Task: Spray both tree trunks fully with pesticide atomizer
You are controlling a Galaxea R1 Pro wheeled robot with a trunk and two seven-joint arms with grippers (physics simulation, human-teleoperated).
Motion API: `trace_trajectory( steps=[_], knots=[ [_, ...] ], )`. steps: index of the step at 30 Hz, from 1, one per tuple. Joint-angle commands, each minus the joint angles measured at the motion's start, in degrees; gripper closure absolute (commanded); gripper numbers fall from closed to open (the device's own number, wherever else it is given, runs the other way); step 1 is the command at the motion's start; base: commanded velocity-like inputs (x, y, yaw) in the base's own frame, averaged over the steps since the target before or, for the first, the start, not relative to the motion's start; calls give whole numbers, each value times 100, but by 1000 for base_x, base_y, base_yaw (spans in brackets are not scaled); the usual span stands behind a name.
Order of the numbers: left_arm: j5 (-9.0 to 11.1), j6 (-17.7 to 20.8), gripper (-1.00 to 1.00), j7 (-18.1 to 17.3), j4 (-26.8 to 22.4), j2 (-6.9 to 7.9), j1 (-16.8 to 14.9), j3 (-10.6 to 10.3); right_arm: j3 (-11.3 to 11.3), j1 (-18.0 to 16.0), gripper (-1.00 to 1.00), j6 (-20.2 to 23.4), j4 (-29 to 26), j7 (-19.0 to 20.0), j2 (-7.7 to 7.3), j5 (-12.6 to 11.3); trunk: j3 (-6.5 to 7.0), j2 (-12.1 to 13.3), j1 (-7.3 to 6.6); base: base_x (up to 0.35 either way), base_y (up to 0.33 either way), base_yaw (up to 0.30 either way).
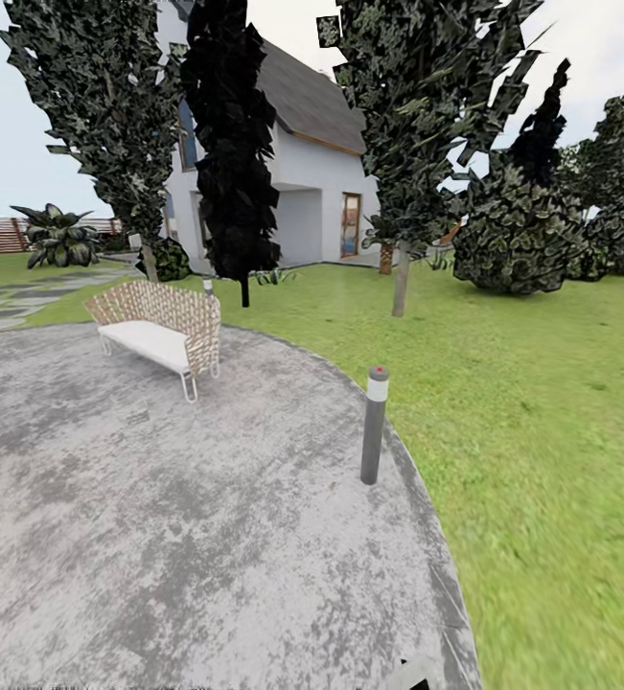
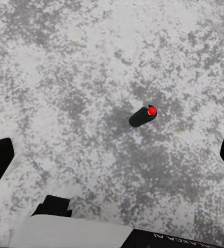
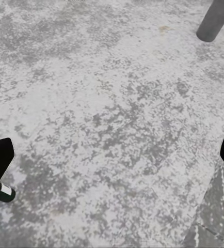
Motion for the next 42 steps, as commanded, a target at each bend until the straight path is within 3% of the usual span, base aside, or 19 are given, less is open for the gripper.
trace_trajectory(
  steps=[1, 25, 42],
  knots=[
    [0, 0, -100, 0, 0, 0, 0, 0, 1, 0, -100, 0, 0, 0, 0, 0, 0, 0, 0, 0, 0, 238],
    [0, 0, -100, 0, 0, 0, 0, 0, 1, 0, -100, 0, 0, 0, 0, 0, 0, 0, 0, 47, -43, 64],
    [0, 0, -100, 0, 0, 0, 0, 4, 1, 0, -100, 0, 0, 0, 0, 0, 0, 0, 0, 5, -5, 279]
  ],
)
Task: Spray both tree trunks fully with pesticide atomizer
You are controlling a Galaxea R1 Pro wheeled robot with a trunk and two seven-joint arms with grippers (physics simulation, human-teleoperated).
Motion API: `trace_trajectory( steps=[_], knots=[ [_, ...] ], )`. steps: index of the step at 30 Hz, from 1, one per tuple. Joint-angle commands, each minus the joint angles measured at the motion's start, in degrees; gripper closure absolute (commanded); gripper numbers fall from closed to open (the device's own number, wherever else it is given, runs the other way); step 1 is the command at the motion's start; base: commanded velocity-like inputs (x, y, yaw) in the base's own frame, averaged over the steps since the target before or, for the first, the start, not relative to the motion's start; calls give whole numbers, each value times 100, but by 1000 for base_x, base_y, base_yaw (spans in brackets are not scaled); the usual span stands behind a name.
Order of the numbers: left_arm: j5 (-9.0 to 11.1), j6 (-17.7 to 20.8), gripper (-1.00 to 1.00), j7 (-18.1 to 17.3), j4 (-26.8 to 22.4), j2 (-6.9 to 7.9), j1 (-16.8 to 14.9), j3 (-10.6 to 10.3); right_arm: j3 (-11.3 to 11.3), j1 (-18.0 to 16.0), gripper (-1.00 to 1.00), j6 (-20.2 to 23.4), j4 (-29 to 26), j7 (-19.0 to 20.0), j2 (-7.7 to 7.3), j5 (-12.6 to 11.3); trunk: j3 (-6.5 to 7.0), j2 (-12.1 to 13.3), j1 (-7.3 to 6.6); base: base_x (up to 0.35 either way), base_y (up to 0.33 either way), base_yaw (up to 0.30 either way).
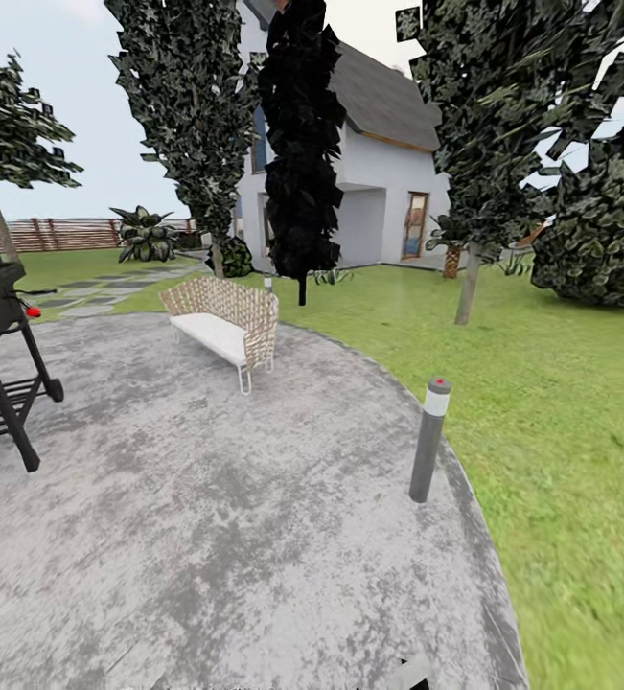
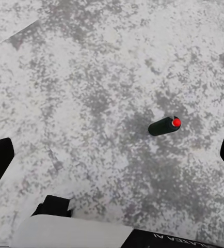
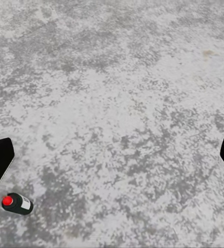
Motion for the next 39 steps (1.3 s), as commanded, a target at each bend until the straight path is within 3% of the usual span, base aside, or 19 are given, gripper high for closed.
trace_trajectory(
  steps=[1, 10, 22, 39],
  knots=[
    [0, 0, -100, 0, -2, 0, 0, -1, 1, 0, -100, 0, 0, 0, 0, 0, 0, 0, 0, 0, 0, 299],
    [0, 0, -100, 0, -2, 0, 0, 0, 1, 0, -100, 0, 0, 0, 0, 0, 0, 0, 0, 0, 0, 215],
    [0, 0, -100, 0, -3, 0, 0, -3, 1, 0, -100, 0, 0, 0, 0, 0, 0, 0, 0, 0, -4, 18],
    [0, 0, -100, 0, -1, 0, 0, -3, 1, 0, -100, 0, 0, 0, 0, 0, 0, 0, 0, 0, -114, 29]
  ],
)
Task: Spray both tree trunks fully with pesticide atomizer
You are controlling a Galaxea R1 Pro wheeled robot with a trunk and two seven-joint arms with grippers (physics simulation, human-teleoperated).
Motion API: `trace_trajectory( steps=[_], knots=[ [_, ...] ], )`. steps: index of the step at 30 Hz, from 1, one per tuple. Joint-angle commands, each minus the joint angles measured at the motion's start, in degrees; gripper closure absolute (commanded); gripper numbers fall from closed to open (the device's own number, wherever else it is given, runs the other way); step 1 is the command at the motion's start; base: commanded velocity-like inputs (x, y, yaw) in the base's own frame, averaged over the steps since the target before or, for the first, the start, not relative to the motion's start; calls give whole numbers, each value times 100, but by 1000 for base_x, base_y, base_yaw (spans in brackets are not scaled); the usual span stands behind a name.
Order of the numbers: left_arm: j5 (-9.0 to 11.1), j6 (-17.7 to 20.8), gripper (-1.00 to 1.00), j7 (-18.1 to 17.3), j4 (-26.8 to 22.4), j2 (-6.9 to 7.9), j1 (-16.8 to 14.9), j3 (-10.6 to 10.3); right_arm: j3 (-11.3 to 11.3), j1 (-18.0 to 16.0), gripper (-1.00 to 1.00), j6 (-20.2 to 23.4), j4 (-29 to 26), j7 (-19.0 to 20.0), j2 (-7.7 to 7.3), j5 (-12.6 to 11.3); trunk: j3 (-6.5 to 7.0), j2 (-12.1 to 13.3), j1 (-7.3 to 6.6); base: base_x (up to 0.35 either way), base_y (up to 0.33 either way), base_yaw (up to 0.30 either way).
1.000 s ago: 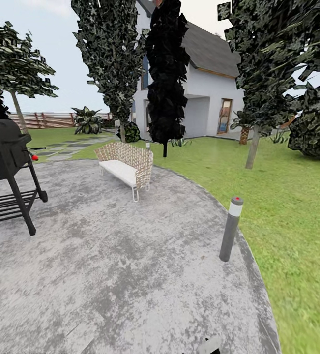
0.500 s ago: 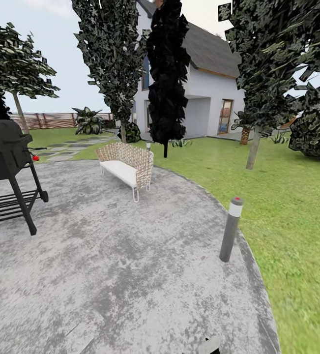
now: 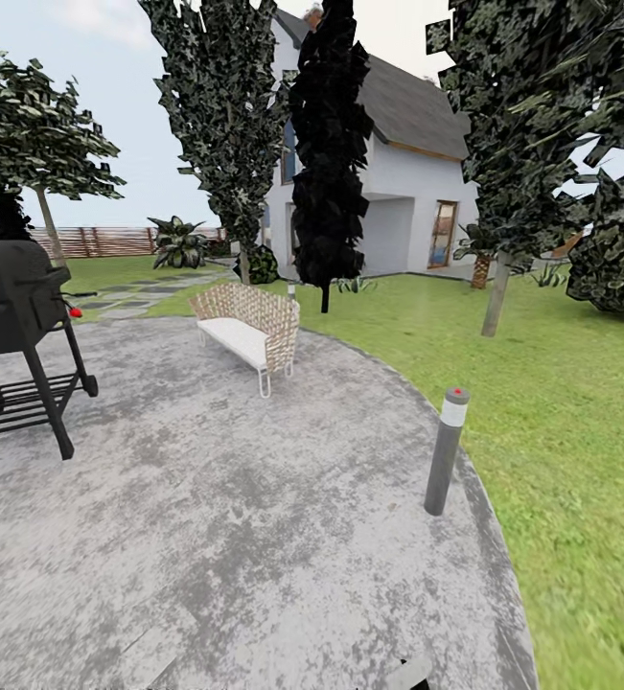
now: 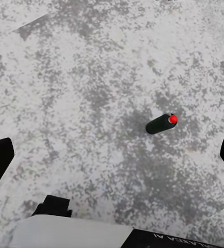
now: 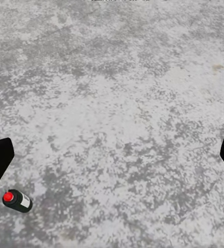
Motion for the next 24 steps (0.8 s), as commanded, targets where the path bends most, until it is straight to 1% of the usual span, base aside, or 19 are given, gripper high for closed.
trace_trajectory(
  steps=[1, 17, 24],
  knots=[
    [0, 0, -100, 0, 1, 0, 0, 0, 1, 0, -100, 0, 0, 0, 0, 0, 0, 0, 0, 0, -7, 224],
    [0, 0, -100, 0, 2, 0, 0, 0, 1, 0, -100, 0, 0, 0, 0, 0, 0, 0, 0, 0, -1, 281],
    [0, 0, -100, 0, 0, 0, 0, 0, 1, 0, -100, 0, 0, 0, 0, 0, 0, 0, 0, 0, -1, 70]
  ],
)
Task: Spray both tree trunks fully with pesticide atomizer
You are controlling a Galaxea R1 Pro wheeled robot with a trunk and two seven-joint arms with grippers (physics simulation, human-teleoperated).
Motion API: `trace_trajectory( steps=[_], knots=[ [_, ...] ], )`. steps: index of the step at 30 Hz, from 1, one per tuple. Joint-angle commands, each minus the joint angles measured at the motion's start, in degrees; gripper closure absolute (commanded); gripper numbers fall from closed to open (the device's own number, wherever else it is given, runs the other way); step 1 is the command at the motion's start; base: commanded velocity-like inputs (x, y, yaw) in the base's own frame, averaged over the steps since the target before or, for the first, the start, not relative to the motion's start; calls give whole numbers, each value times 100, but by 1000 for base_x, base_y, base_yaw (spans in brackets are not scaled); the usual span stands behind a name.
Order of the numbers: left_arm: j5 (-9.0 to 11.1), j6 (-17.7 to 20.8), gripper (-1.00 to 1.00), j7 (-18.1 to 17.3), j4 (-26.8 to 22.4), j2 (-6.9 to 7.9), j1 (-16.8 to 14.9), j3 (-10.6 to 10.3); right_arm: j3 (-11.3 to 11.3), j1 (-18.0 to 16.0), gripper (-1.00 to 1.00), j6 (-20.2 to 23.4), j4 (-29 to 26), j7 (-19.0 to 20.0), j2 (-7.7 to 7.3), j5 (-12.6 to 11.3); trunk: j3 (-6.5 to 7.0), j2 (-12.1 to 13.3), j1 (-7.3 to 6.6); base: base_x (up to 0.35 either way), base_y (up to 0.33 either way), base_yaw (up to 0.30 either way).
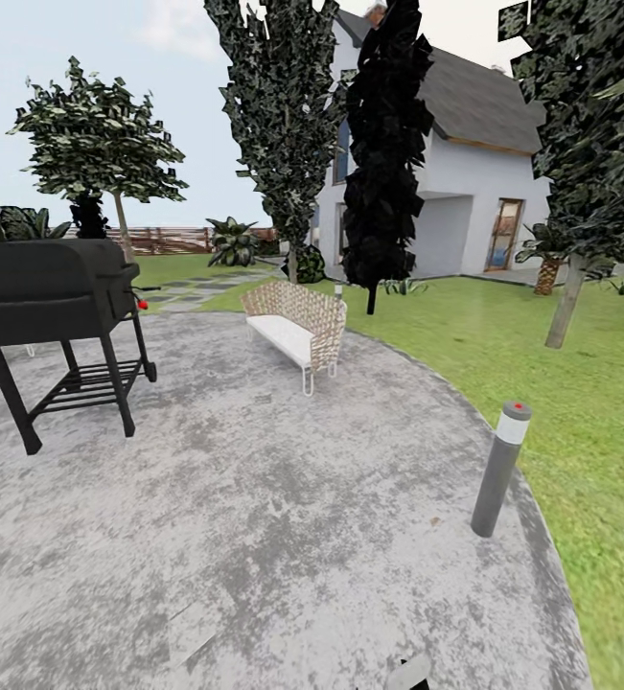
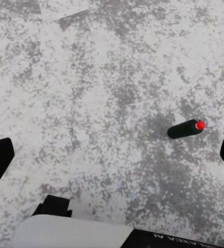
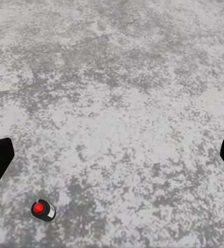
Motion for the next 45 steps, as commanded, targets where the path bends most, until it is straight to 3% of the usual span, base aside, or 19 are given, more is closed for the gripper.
trace_trajectory(
  steps=[1, 36, 45],
  knots=[
    [0, 0, -100, 0, 0, 0, 0, 0, 0, 0, -100, 0, 0, 0, 0, 0, 0, 0, 0, 0, -28, 19],
    [0, 0, -100, 0, 1, 0, 0, -3, 0, 0, -100, 0, 0, 0, 0, 0, 0, 0, 0, 52, -135, 3],
    [0, 0, -100, 0, -1, 0, 0, 0, 0, 0, -100, 0, 0, 0, 0, 0, 0, 0, 0, 3, -65, 192]
  ],
)
